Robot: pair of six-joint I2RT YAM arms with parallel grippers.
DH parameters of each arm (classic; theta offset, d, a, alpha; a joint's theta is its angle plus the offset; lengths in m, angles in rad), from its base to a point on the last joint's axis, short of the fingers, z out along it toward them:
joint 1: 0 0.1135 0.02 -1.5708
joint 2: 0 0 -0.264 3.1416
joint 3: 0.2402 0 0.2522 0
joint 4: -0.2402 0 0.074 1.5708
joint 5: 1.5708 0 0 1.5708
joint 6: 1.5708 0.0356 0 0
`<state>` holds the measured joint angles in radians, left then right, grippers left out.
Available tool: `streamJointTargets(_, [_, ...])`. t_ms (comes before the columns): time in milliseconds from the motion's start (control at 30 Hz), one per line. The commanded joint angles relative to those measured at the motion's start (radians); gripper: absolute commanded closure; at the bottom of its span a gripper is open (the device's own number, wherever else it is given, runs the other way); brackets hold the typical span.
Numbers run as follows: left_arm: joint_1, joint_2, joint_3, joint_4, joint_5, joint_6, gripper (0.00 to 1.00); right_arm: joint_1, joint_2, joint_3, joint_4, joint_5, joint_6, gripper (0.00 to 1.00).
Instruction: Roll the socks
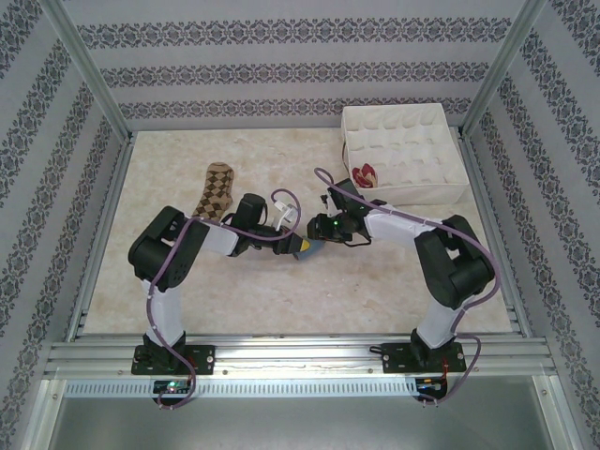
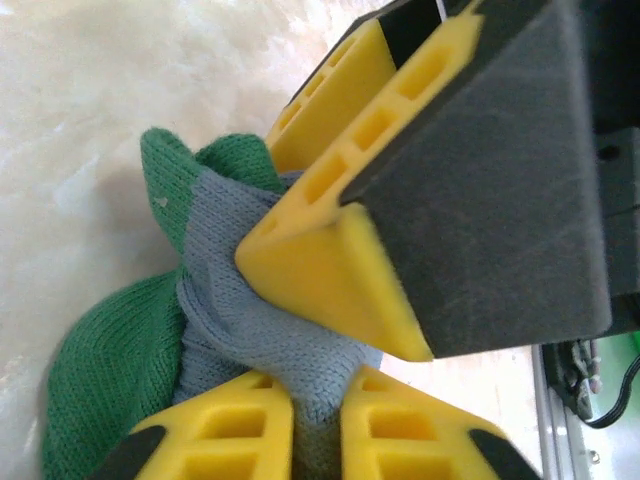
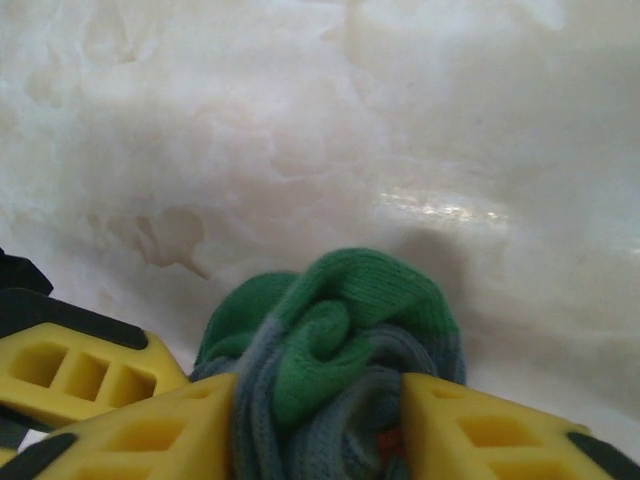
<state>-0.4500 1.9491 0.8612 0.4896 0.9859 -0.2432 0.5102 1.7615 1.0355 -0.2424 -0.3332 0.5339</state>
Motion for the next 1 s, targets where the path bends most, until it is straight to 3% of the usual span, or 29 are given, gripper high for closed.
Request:
streamJointTargets(0, [0.002,-0.043,-0.006,-0.182,-0.102,0.122,0.79,0.024,0.043,0.013,-0.064,0.003,-0.023,0.62])
streamJointTargets(100, [-0.007,-0.114,-0.026,-0.211,-0.18,0.208,0.68,0.027,0.058,0.012,-0.078,0.021,-0.02,0.66])
streamJointTargets(333, [-0.037,-0.284,-0.09,-0.23,-0.352,0.417,0.58,0.031,0.087,0.033,-0.103,0.028,-0.02,0.67])
streamJointTargets(500, [-0.121,-0.376,-0.124,-0.264,-0.491,0.644,0.52,0.037,0.096,0.049,-0.114,0.028,-0.022,0.67])
streamJointTargets(633, [-0.171,-0.361,-0.095,-0.327,-0.558,0.751,0.45,0.04,0.098,0.052,-0.116,0.024,-0.02,0.66])
streamJointTargets(867, [-0.224,-0.242,-0.011,-0.412,-0.607,0.802,0.47,0.042,0.097,0.053,-0.12,0.014,-0.001,0.59])
streamJointTargets(967, [-0.228,-0.202,0.014,-0.439,-0.63,0.772,0.65,0.044,0.094,0.055,-0.129,0.014,0.009,0.49])
